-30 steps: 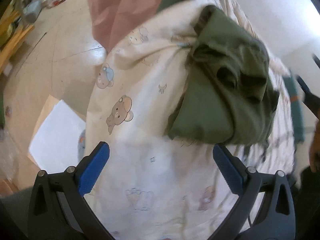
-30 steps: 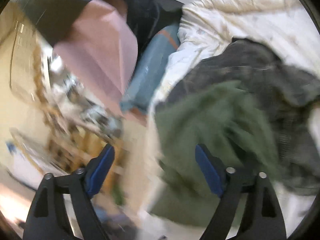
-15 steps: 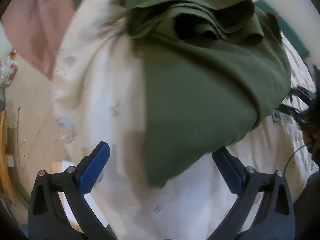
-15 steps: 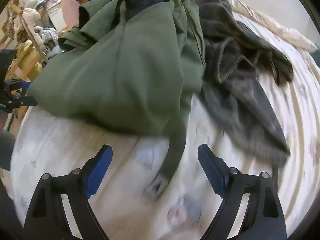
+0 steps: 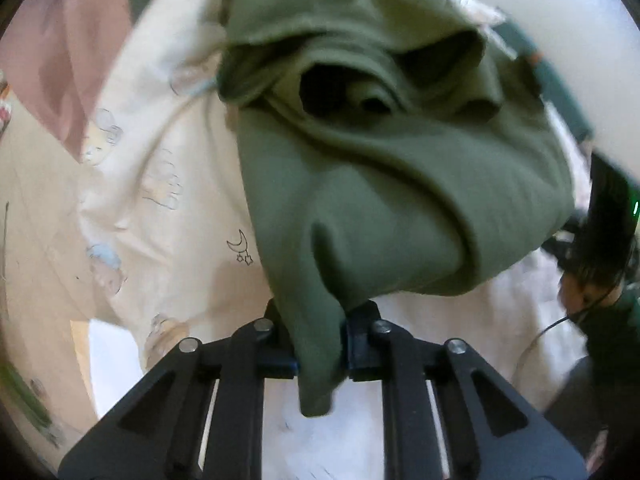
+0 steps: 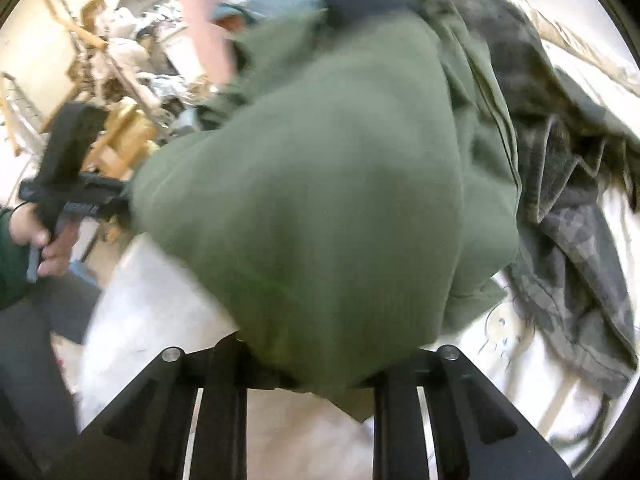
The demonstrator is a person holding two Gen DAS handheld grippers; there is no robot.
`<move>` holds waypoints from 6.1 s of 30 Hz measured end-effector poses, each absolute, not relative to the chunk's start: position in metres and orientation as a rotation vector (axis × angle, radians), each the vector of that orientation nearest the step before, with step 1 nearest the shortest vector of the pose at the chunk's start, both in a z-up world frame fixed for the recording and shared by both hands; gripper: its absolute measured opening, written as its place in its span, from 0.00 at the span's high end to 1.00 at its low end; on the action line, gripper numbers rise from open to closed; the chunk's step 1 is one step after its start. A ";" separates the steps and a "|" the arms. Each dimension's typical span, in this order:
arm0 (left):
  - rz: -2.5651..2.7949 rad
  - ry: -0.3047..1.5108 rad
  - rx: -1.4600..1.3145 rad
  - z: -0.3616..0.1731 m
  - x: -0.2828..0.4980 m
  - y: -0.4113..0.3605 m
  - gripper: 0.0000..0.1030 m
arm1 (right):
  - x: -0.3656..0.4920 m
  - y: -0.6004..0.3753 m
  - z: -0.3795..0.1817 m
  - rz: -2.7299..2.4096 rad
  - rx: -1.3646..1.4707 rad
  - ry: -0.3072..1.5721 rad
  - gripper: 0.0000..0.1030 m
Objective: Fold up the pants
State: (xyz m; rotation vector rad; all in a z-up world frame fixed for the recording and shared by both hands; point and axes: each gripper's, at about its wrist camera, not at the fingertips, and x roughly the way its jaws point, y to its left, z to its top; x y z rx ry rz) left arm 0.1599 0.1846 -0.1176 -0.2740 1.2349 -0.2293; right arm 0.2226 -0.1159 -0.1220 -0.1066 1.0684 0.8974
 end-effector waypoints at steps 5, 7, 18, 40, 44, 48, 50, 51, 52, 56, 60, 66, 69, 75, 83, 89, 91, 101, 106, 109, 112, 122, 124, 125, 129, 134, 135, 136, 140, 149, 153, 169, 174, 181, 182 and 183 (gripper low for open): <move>-0.353 1.205 -0.402 -0.065 0.116 0.184 0.91 | 0.177 -0.123 -0.062 0.950 -0.011 1.052 0.84; -0.385 1.224 -0.473 -0.049 0.097 0.183 0.91 | 0.156 -0.131 -0.041 0.961 0.045 1.059 0.85; -0.196 1.642 -0.381 -0.112 -0.007 0.170 0.70 | 0.053 -0.206 -0.119 0.721 0.329 1.654 0.44; -0.415 1.360 -0.262 -0.087 -0.050 0.135 0.94 | -0.001 -0.158 -0.089 0.757 0.084 1.380 0.93; -0.504 1.406 -0.551 -0.058 -0.046 0.170 0.93 | 0.008 -0.192 -0.058 0.756 0.358 1.442 0.94; -0.333 1.600 -0.372 -0.094 -0.041 0.171 0.87 | 0.001 -0.195 -0.104 0.663 0.337 1.656 0.87; -0.220 1.709 -0.193 -0.113 -0.046 0.164 0.70 | -0.009 -0.191 -0.135 0.531 0.170 1.777 0.77; -0.197 1.704 -0.129 -0.114 -0.050 0.160 0.69 | -0.014 -0.188 -0.138 0.497 0.116 1.778 0.71; -0.186 1.659 -0.066 -0.108 -0.053 0.155 0.68 | -0.017 -0.188 -0.135 0.471 0.069 1.758 0.71; -0.151 1.415 -0.083 -0.062 -0.050 0.146 0.62 | -0.022 -0.169 -0.074 0.585 0.064 1.460 0.72; -0.250 1.402 -0.104 -0.089 -0.039 0.094 0.54 | -0.012 -0.123 -0.083 0.609 0.116 1.353 0.72; -0.169 1.469 0.163 -0.185 -0.045 0.040 0.52 | -0.006 -0.104 -0.195 0.406 0.002 1.571 0.78; -0.148 1.431 0.227 -0.188 -0.047 0.032 0.52 | -0.009 -0.092 -0.196 0.405 -0.067 1.529 0.75; -0.224 1.467 0.018 -0.144 -0.043 0.065 0.26 | 0.003 -0.108 -0.161 0.511 0.105 1.553 0.64; -0.108 1.290 -0.227 -0.079 0.001 0.147 0.19 | 0.045 -0.130 -0.109 0.598 0.551 1.398 0.35; 0.052 1.189 -0.317 -0.092 0.021 0.174 0.18 | 0.092 -0.114 -0.140 0.405 0.690 1.396 0.35; 0.044 1.180 -0.389 -0.094 0.023 0.175 0.18 | 0.110 -0.115 -0.154 0.304 0.662 1.452 0.35; 0.042 1.215 -0.425 -0.101 0.025 0.180 0.18 | 0.135 -0.073 -0.159 0.412 0.829 1.405 0.34; 0.048 1.194 -0.450 -0.095 0.027 0.182 0.18 | 0.149 -0.067 -0.155 0.411 0.766 1.426 0.97; 0.056 1.155 -0.454 -0.088 0.023 0.186 0.18 | 0.147 -0.068 -0.103 0.530 0.765 1.315 0.97; 0.073 1.116 -0.498 -0.083 0.019 0.197 0.18 | 0.145 -0.069 -0.053 0.616 0.776 1.243 0.97; -0.092 1.041 -0.727 -0.073 0.004 0.213 0.18 | 0.126 -0.076 0.004 0.703 0.780 1.159 0.97; -0.079 0.988 -0.760 -0.065 -0.001 0.224 0.17 | 0.117 -0.079 -0.001 0.706 0.778 1.181 0.97; -0.061 0.970 -0.773 -0.063 -0.002 0.230 0.11 | 0.110 -0.082 -0.002 0.713 0.771 1.194 0.97; -0.024 0.999 -0.798 -0.072 -0.002 0.238 0.08 | 0.057 -0.103 -0.015 0.757 0.795 1.248 0.97; -0.036 1.032 -0.730 -0.077 0.002 0.226 0.08 | -0.005 -0.148 -0.061 0.691 0.866 1.332 0.97; -0.036 1.041 -0.720 -0.078 0.003 0.224 0.08 | -0.015 -0.157 -0.087 0.643 0.897 1.381 0.97; -0.039 1.062 -0.710 -0.082 0.005 0.221 0.08 | -0.022 -0.163 -0.113 0.612 0.918 1.424 0.97; -0.108 1.222 -0.675 -0.106 0.010 0.199 0.08 | -0.023 -0.176 -0.172 0.539 0.998 1.447 0.97; -0.195 1.181 -0.671 -0.098 -0.013 0.178 0.08 | 0.012 -0.159 -0.081 0.709 1.116 1.164 0.97; -0.230 1.037 -0.664 -0.062 -0.037 0.170 0.00 | 0.046 -0.143 -0.041 0.749 1.104 1.094 0.96; -0.269 0.980 -1.506 -0.184 -0.013 0.149 0.00 | 0.061 -0.141 -0.037 0.802 1.163 1.097 0.96; -0.382 0.851 -1.642 -0.193 -0.012 0.130 0.00 | 0.069 -0.134 -0.028 0.816 1.162 1.096 0.96; -0.511 0.798 -1.654 -0.184 -0.001 0.120 0.16 | 0.065 -0.144 -0.037 0.805 1.162 1.108 0.96; -0.525 0.813 -1.643 -0.182 0.002 0.117 0.27 | 0.063 -0.146 -0.042 0.798 1.166 1.115 0.96; -0.540 0.824 -1.635 -0.179 0.002 0.114 0.51 | 0.062 -0.147 -0.044 0.796 1.167 1.120 0.96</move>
